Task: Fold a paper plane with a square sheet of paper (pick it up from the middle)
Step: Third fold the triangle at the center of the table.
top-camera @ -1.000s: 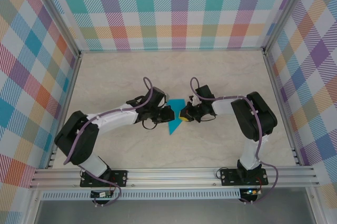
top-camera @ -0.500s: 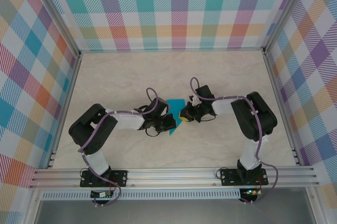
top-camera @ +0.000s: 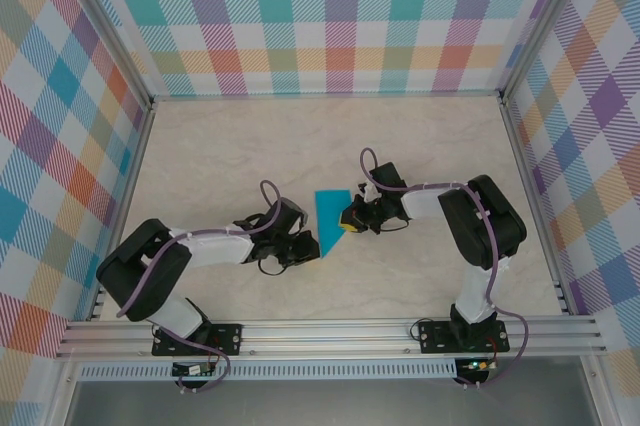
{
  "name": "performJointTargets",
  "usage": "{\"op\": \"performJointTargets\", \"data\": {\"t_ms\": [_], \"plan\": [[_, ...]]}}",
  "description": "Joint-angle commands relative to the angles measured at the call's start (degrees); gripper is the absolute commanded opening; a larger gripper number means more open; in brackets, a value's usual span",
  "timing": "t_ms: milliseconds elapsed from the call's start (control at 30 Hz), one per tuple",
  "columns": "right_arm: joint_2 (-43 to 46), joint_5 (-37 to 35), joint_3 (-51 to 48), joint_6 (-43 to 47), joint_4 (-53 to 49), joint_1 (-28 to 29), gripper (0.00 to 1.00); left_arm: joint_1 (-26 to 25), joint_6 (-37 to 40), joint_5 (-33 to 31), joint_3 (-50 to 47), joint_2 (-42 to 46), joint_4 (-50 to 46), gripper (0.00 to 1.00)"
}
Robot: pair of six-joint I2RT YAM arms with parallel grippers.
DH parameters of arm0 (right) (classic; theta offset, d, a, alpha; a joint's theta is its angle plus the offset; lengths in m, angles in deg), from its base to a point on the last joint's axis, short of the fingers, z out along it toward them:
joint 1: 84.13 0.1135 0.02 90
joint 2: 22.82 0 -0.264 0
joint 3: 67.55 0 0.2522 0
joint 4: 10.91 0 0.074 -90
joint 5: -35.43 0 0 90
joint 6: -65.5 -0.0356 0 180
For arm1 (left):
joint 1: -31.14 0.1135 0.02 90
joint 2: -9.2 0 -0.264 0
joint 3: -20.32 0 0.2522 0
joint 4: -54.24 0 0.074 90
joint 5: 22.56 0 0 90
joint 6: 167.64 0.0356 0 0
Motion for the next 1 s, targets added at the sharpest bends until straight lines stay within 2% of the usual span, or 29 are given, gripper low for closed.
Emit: {"op": "performJointTargets", "data": {"t_ms": [0,167,333,433,567,700,967], "plan": [[-0.63,-4.48,-1.44,-0.57,-5.42,0.19,0.00,-0.50,-1.95,-1.40,3.78,3.89,-2.26,0.12],[-0.87,-4.71,-1.53,-0.88,-5.38,0.27,0.00,-0.64,-3.79,-3.53,6.81,4.14,-0.13,0.15],[-1.23,-4.51,-1.39,-0.96,-5.28,0.31,0.00,-1.32,-5.58,1.27,8.62,-3.66,6.72,0.16],[-1.32,-4.50,-1.31,-0.91,-5.42,0.32,0.00,-2.19,-7.32,1.52,8.51,-7.23,9.98,0.16],[-1.76,-4.19,-1.15,-0.97,-5.41,0.36,0.00,-2.40,-7.42,-0.90,7.94,-9.77,7.45,0.15],[-2.05,-4.36,-0.97,-0.90,-5.77,0.40,0.00,-2.70,-7.17,-0.10,5.43,-11.57,5.49,0.15],[-1.59,-5.04,-1.13,-1.06,-6.55,0.40,0.00,-3.81,-5.24,-1.66,-2.53,-3.51,-1.36,0.15]]}}
